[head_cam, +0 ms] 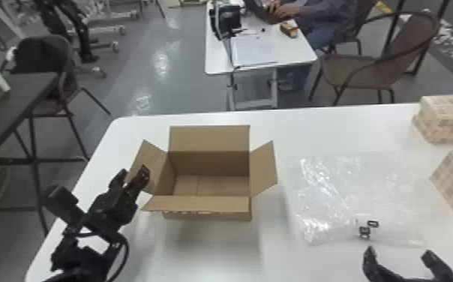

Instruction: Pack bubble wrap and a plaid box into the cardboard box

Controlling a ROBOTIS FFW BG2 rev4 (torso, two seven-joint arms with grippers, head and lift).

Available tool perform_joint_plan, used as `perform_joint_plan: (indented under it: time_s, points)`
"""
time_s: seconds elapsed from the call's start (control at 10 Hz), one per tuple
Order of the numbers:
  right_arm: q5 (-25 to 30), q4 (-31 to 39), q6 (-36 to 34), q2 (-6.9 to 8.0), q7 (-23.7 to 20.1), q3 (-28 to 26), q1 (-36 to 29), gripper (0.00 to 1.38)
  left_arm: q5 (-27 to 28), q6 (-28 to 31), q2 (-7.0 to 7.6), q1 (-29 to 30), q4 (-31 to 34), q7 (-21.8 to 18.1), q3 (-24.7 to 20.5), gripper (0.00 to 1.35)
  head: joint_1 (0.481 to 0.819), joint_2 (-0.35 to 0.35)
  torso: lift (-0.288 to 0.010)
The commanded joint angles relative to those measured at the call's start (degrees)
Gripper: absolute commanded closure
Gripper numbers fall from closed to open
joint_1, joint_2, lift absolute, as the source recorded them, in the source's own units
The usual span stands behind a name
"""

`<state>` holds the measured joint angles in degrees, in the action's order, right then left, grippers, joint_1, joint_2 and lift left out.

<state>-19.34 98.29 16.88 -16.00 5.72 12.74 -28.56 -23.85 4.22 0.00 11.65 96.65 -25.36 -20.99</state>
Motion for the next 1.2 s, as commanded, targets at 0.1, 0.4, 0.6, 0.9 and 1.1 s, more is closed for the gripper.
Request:
perform_joint_plan:
  time_s: [0.1,0.4,0.6,0.9,1.1]
  points:
    - [-0.26,-0.12,0.0,0.0,-0.1,0.0,0.0,0.12,0.74,-0.44,-0.15,-0.31,-0.67,-0.04,-0.8,0.97,0.695,0.178,-0.11]
    - [-0.35,-0.21,0.0,0.0,-0.18,0.0,0.09,0.11,1.09,-0.01,-0.15,-0.49,-0.67,-0.83,-0.19,1.06,0.695,0.181,-0.11]
    - [-0.53,-0.29,0.0,0.0,-0.18,0.0,0.09,0.12,0.21,0.17,-0.15,-0.49,-0.67,-1.0,0.6,1.04,0.695,0.172,-0.11]
    - [-0.7,-0.38,0.0,0.0,-0.18,0.0,0.09,0.12,2.06,-0.53,-0.15,-0.49,-0.41,-0.92,0.51,1.2,0.695,0.16,-0.11]
    - [-0.09,0.76,0.0,0.09,-0.01,-0.7,-0.27,0.12,2.23,-1.94,-0.15,-0.22,-0.23,-0.65,0.43,1.2,0.695,0.163,-0.11]
